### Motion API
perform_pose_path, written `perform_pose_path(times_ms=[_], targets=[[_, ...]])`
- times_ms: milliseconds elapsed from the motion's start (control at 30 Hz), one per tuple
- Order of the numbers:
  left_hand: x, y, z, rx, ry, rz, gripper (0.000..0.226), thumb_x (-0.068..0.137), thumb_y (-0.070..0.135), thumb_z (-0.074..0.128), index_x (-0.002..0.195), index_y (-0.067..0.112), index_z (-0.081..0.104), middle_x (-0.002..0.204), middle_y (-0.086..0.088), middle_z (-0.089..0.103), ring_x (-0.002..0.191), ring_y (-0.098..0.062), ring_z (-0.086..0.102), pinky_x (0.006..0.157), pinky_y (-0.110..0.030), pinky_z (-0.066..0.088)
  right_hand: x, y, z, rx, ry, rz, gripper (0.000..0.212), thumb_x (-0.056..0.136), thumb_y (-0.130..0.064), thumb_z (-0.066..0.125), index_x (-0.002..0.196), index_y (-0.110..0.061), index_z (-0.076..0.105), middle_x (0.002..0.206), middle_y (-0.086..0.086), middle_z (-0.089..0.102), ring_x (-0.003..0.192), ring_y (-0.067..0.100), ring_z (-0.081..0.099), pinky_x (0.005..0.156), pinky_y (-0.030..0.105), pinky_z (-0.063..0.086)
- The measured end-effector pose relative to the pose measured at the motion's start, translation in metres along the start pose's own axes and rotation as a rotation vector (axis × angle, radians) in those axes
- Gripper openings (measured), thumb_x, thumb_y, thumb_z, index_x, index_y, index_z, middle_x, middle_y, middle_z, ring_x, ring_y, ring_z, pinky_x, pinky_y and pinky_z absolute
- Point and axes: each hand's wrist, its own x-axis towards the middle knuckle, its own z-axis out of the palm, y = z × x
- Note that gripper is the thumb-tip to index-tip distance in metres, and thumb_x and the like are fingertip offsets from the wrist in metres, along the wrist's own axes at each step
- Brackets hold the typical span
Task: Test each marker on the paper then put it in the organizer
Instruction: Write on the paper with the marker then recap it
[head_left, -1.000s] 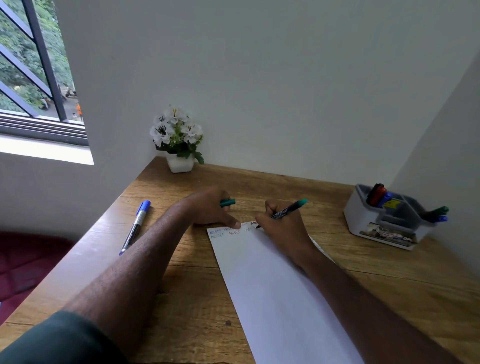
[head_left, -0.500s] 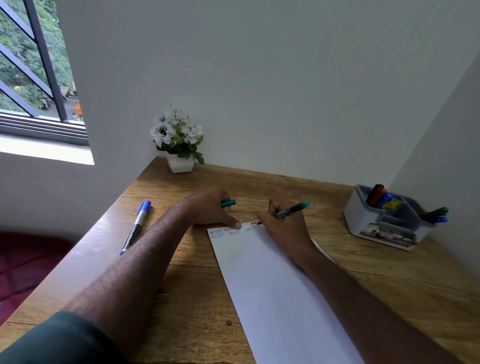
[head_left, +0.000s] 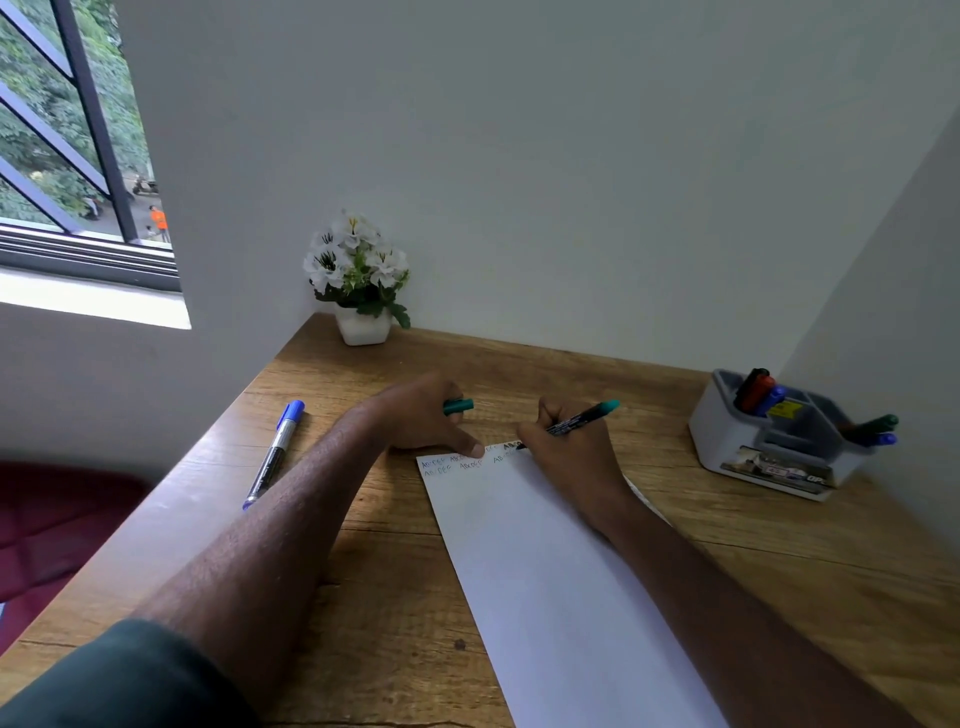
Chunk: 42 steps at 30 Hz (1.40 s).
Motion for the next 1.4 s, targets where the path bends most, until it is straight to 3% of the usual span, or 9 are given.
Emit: perform_pose_path(times_ms=[167, 333, 467, 567, 633, 767, 900, 1133, 1400], targets=[[-0.001, 0.001, 0.000, 0.019, 0.017, 0.007, 0.048, 0.075, 0.042, 0.084, 0.101, 0.013, 0.056, 0.074, 0.011, 0.050, 0.066, -0.005, 0.044, 0.061, -0.025, 0.035, 0.001, 0.001, 0.001, 0.019, 0.019, 0.001, 0.039, 0.076, -0.004, 0.064, 0.055, -0.017, 0.034, 0.051, -0.006, 0.029, 0.051, 0.007, 0.026, 0.046, 0.018, 0.024], [-0.002, 0.000, -0.001, -0.026, 0.035, 0.043, 0.029, 0.080, 0.044, 0.079, 0.082, 0.030, 0.054, 0.076, 0.007, 0.055, 0.070, -0.010, 0.049, 0.061, -0.029, 0.037, 0.003, 0.001, -0.006, 0.219, 0.146, 0.031, 0.025, 0.080, -0.001, 0.063, 0.064, -0.014, 0.050, 0.055, -0.001, 0.050, 0.052, 0.005, 0.042, 0.051, 0.019, 0.035], [-0.005, 0.004, 0.000, -0.359, 0.097, 0.151, 0.022, 0.103, 0.031, 0.051, 0.090, 0.020, 0.065, 0.075, 0.010, 0.052, 0.072, -0.008, 0.047, 0.065, -0.026, 0.037, 0.001, -0.001, -0.013, 0.525, 0.102, -0.021, 0.015, 0.084, 0.005, 0.067, 0.078, -0.008, 0.062, 0.066, 0.009, 0.063, 0.052, 0.009, 0.049, 0.052, 0.020, 0.038], [-0.008, 0.006, -0.001, -0.419, 0.093, 0.227, 0.026, 0.104, 0.017, 0.049, 0.087, 0.022, 0.068, 0.070, 0.013, 0.052, 0.061, 0.001, 0.046, 0.062, -0.021, 0.037, 0.002, -0.001, -0.018, 0.656, 0.014, -0.048, 0.007, 0.079, -0.004, 0.059, 0.078, -0.004, 0.065, 0.066, 0.014, 0.067, 0.051, 0.015, 0.046, 0.049, 0.023, 0.034], [-0.007, 0.005, 0.001, -0.501, 0.092, 0.261, 0.019, 0.100, 0.008, 0.056, 0.089, 0.016, 0.069, 0.069, 0.007, 0.060, 0.060, 0.003, 0.052, 0.062, -0.019, 0.043, 0.004, -0.001, -0.018, 0.640, -0.002, -0.043, 0.009, 0.077, -0.006, 0.055, 0.075, -0.005, 0.063, 0.067, 0.018, 0.068, 0.048, 0.018, 0.047, 0.048, 0.024, 0.035], [-0.004, 0.002, 0.003, -0.621, 0.095, 0.294, 0.016, 0.094, -0.002, 0.061, 0.108, -0.006, 0.067, 0.082, -0.007, 0.068, 0.068, -0.001, 0.065, 0.062, -0.013, 0.050, 0.003, 0.001, -0.019, 0.560, 0.005, -0.089, 0.022, 0.080, -0.007, 0.058, 0.075, 0.013, 0.050, 0.062, 0.017, 0.067, 0.045, 0.019, 0.045, 0.046, 0.025, 0.036], [-0.004, -0.001, 0.002, -0.576, 0.108, 0.359, 0.016, 0.097, 0.002, 0.059, 0.108, -0.004, 0.068, 0.081, -0.003, 0.068, 0.068, 0.000, 0.060, 0.060, -0.012, 0.045, 0.003, 0.000, -0.020, 0.581, 0.016, -0.100, 0.016, 0.081, -0.008, 0.059, 0.069, 0.001, 0.052, 0.058, 0.016, 0.064, 0.045, 0.017, 0.042, 0.046, 0.025, 0.035], [0.000, 0.001, 0.005, -0.588, 0.041, 0.402, 0.012, 0.097, 0.001, 0.059, 0.101, 0.003, 0.070, 0.071, 0.007, 0.064, 0.064, 0.001, 0.054, 0.057, -0.012, 0.042, 0.005, 0.001, -0.018, 0.590, 0.007, -0.101, 0.018, 0.080, -0.007, 0.059, 0.070, 0.006, 0.052, 0.056, 0.017, 0.062, 0.044, 0.017, 0.040, 0.045, 0.026, 0.033], [0.001, 0.002, 0.007, -0.669, 0.002, 0.402, 0.012, 0.095, 0.004, 0.063, 0.096, 0.010, 0.074, 0.078, -0.003, 0.064, 0.068, -0.010, 0.053, 0.058, -0.023, 0.040, 0.001, -0.003, -0.019, 0.615, -0.054, -0.102, 0.013, 0.080, -0.006, 0.065, 0.067, -0.009, 0.061, 0.063, 0.014, 0.066, 0.046, 0.018, 0.047, 0.047, 0.025, 0.037]])
